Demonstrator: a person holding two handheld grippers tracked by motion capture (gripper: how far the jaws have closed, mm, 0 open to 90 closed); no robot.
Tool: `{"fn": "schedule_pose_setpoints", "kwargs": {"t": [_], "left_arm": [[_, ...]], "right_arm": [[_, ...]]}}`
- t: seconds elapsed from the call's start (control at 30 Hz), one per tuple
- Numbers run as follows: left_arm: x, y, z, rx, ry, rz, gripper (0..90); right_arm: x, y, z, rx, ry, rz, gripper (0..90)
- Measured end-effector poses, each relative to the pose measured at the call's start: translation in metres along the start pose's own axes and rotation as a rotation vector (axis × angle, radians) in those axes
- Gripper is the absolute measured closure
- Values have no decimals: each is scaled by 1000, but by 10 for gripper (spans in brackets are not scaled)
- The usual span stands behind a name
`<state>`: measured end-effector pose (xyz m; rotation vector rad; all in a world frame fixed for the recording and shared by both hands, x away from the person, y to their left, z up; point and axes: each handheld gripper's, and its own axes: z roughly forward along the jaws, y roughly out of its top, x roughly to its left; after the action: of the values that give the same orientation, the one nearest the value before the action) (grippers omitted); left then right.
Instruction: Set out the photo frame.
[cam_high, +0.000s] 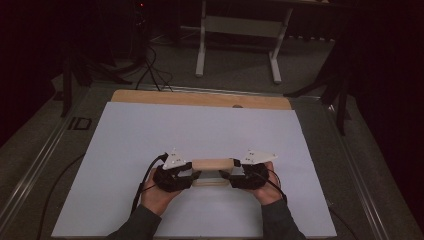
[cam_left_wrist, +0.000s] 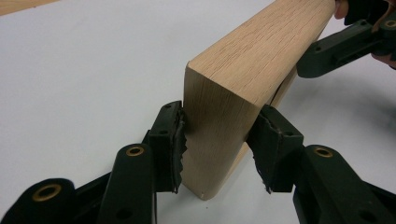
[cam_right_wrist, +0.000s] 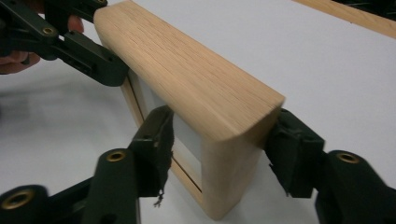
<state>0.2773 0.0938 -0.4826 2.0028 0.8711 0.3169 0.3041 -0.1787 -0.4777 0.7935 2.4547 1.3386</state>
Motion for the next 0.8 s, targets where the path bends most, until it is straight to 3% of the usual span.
{"fn": "schedule_pose_setpoints", "kwargs": {"t": [0.8], "left_arm": [[5,7,2,7,-10,9,559]], "right_arm": [[-4,4,-7,31,6,-53,537]]}}
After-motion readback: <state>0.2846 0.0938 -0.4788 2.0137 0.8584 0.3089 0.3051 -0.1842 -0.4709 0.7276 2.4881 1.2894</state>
